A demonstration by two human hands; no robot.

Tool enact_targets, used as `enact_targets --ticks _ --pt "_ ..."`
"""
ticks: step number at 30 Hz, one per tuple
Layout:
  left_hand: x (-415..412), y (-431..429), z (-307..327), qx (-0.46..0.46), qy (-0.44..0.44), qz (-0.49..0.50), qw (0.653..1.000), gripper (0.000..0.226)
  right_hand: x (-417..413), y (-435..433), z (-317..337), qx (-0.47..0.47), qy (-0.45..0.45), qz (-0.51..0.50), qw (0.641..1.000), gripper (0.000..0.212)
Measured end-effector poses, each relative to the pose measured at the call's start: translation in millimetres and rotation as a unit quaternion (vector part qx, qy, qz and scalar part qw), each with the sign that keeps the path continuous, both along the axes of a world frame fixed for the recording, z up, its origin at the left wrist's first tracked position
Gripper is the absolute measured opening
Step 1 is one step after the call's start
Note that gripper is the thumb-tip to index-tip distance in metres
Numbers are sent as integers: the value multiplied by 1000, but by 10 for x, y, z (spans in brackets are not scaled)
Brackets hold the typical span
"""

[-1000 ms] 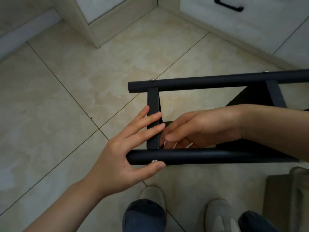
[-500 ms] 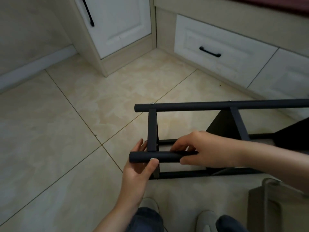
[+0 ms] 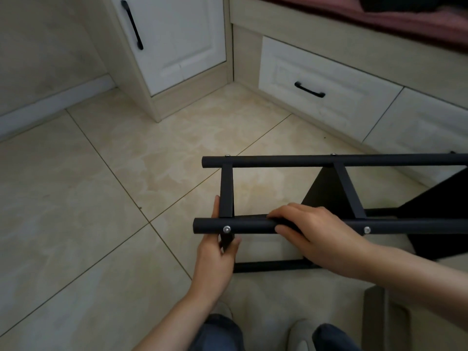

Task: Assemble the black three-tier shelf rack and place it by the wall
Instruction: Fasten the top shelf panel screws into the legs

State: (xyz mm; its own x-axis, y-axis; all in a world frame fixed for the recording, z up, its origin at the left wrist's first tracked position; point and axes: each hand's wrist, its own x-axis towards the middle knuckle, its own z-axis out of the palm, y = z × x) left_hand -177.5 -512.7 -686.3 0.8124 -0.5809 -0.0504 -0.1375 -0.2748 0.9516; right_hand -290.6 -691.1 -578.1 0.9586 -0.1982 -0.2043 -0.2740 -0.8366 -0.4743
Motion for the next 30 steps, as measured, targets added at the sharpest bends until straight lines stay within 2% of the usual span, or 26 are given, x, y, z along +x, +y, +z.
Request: enact_targets --ticks 2,5,12,22,30 --pt "8 -36 49 2 3 -6 1000 84 6 -23 -4 -7 -2 5 1000 44" --pt "18 -52 90 7 11 -6 1000 84 3 -51 -56 -18 -4 2 1000 37" --pt "187 -189 372 14 -5 -8 1000 86 82 -153 22 -52 -40 -14 998 37" --pt "706 -467 1076 40 -101 -25 994 89 384 -350 543 -30 -136 -49 989 37" --pt "1021 -478 2164 35 -210 -46 976 77 582 -367 1296 23 -233 -79 969 38"
